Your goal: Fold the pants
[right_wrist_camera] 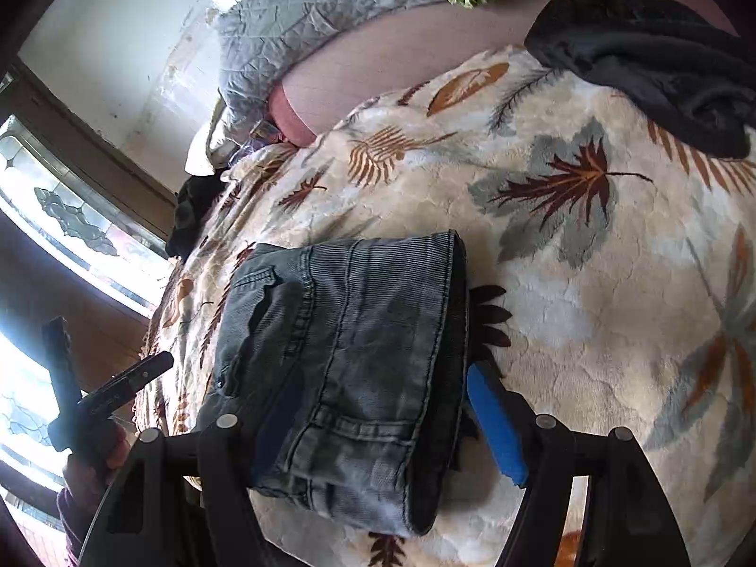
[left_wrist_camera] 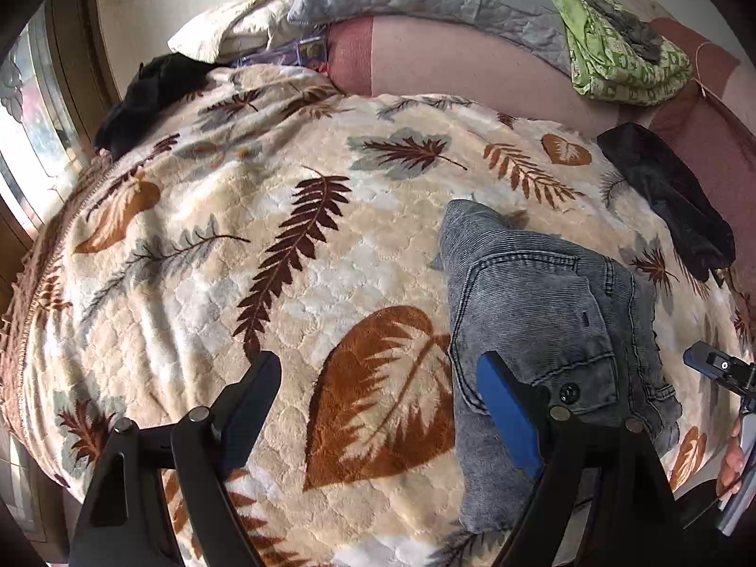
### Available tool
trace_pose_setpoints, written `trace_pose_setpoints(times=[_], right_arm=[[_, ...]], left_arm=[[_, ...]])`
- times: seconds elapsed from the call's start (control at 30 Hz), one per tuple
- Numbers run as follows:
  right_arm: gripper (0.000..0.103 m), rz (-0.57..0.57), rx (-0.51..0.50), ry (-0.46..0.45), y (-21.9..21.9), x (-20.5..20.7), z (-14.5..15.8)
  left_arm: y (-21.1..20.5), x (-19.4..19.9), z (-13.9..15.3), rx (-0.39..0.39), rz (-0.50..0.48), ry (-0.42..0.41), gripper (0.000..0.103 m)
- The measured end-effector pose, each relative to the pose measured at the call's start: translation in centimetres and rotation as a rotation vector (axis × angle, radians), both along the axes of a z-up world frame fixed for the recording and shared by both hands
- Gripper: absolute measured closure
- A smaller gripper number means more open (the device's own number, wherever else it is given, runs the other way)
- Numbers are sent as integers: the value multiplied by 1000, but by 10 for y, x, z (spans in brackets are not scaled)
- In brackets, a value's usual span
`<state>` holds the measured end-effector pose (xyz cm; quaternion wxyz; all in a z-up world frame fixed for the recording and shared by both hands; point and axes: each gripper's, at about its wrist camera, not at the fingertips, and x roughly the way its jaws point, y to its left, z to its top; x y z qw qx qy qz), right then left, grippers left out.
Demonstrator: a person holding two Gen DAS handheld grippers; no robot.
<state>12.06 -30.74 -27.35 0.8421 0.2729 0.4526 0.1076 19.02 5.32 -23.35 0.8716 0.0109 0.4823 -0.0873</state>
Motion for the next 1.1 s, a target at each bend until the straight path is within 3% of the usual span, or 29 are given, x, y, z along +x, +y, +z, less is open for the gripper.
trace_pose_setpoints(times=[0.1,0.17,0.33,0.4,0.5,0.57,0.6,0.63,0.7,0.87,1.1], right_arm=[[28,48,30,76,0,29,-25],[28,55,49,132,2,43,-43],[18,116,114,94,16,50,-47],[18,143,91,78,27,52,-48],[17,185,102,57,43,54,-47],[27,203,97,36,51,55,-44],[37,197,99,27,53,56,-42],[53,190,98,16,53,55,-39],[69,169,105,-11,48,54,-33],[72,187,65,-115,56,47,-6],[72,155,45,-252,54,75,37]], left_arm=[[-4,14,-12,-132,-58,48,18],[-14,16,-17,-180,-99,53,18],[-44,18,-34,-141,-213,88,18],[-52,20,-45,-185,-269,162,18],[-61,21,-47,-228,-303,176,18],[-66,20,-44,-221,-316,155,18],[-69,18,-41,-215,-320,132,20],[-70,17,-38,-211,-332,109,25],[-73,17,-33,-208,-341,83,42],[-72,22,-15,-212,-320,23,67],[-73,54,35,-231,-281,-109,67]])
